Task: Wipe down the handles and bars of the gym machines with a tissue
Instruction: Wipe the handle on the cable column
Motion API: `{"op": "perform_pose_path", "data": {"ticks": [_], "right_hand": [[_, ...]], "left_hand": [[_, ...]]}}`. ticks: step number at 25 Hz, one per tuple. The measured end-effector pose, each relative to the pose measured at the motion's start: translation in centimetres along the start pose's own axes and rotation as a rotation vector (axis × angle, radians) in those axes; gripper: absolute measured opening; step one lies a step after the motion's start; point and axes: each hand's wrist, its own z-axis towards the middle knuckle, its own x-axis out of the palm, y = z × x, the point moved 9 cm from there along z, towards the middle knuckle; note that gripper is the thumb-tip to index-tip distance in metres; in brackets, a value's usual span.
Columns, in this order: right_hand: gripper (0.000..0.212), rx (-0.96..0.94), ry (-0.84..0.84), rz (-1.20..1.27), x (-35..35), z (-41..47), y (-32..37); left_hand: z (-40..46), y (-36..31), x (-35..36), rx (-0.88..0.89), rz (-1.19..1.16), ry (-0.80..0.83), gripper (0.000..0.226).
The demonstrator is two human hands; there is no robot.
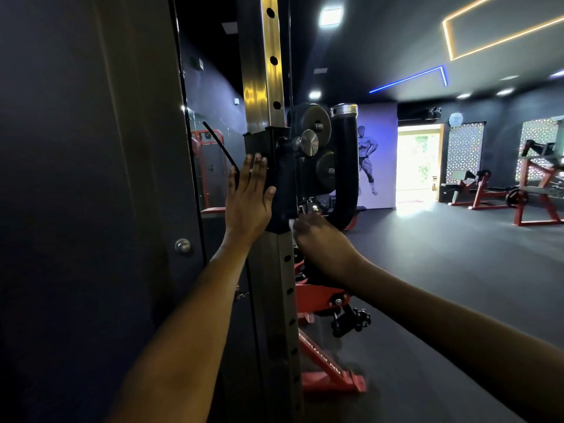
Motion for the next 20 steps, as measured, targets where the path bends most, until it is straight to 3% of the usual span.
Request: {"op": "perform_pose_path", "data": {"ticks": [2,3,5,7,8,10,13,16,20], "right_hand": [[0.029,-0.066,-0.175,0.083,1.3,-4.7,-0.3],[0.027,0.056,-0.211,0.271,2.4,-6.4,-1.8],[0.02,0.564,-0.272,0.943,5.6,-8.5,-5.9],[0.018,1.179,-0.275,1.791,10.9,-8.7,-6.0],[0.016,1.322,-0.261,2.126,12.4,-7.2,-4.4],[0.017,1.315,-0.318,2.532,12.0,-3.2,-2.1],[0.026,1.304,-0.399,2.75,10.2,-1.8,-1.2],[0.02,1.263,-0.364,2.944,9.2,-3.1,-1.4],[0.031,1.268,-0.295,2.815,9.3,-1.8,-0.1]], "left_hand": [[-0.1,0.0,0.0,-0.02,-0.001,-0.007,0.057],[0.0,0.0,0.0,-0.029,0.0,-0.009,0.057],[-0.1,0.2,0.2,-0.039,0.004,-0.003,0.057],[-0.2,-0.1,0.3,-0.036,0.019,-0.002,0.057],[-0.2,-0.2,0.3,-0.034,0.026,0.004,0.057],[-0.3,0.0,0.4,-0.037,0.033,0.025,0.058],[-0.1,0.1,0.4,-0.044,0.028,0.023,0.058],[-0.3,0.1,0.5,-0.046,0.041,-0.014,0.056],[-0.3,-0.1,0.3,-0.046,0.031,-0.008,0.055]]}}
